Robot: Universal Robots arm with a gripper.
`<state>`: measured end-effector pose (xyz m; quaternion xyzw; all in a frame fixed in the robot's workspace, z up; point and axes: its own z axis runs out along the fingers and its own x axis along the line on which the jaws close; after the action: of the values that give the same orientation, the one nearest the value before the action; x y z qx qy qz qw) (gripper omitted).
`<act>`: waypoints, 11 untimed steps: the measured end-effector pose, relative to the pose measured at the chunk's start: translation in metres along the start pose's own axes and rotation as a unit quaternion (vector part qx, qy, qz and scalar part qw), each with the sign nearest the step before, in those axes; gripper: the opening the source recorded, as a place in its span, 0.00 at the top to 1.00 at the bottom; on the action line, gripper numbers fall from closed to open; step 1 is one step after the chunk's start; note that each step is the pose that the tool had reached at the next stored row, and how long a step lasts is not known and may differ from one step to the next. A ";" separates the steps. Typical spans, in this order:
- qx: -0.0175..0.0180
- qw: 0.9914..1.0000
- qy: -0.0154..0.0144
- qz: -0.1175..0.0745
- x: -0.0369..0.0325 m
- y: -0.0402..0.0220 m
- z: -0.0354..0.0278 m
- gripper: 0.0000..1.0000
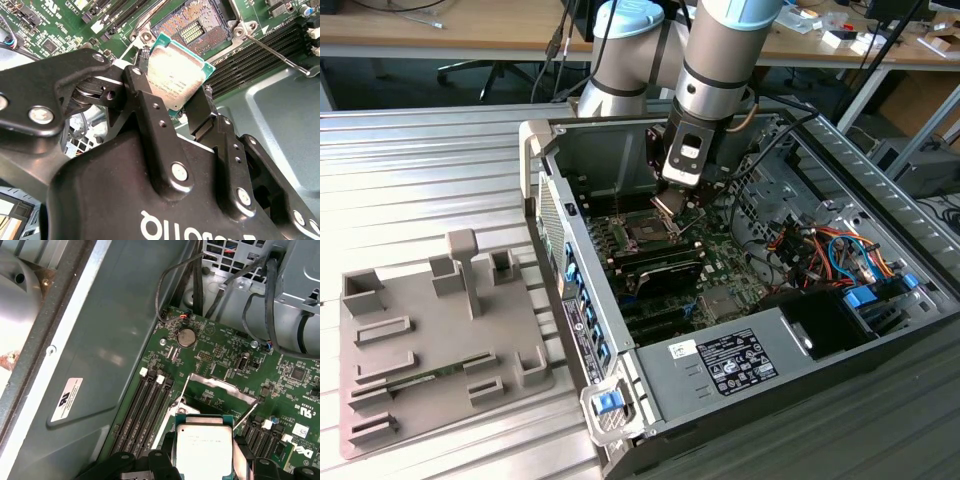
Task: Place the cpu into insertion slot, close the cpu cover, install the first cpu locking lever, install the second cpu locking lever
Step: 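Place the cpu into insertion slot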
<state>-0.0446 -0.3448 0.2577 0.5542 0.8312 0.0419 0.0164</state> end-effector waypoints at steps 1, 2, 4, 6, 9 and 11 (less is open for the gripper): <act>0.000 1.000 0.000 0.001 0.0000 0.0000 0.0000 0.45; 0.000 1.000 0.000 0.001 0.0000 0.0000 0.0000 0.45; 0.000 1.000 0.000 0.003 0.0000 0.0000 0.0000 0.45; 0.000 1.000 0.000 0.004 0.0000 0.0000 0.0001 0.45; 0.000 1.000 -0.001 0.006 0.0000 0.0000 0.0001 0.45; 0.000 1.000 -0.001 0.007 0.0000 0.0000 0.0001 0.45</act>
<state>-0.0447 -0.3448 0.2576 0.5602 0.8271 0.0417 0.0167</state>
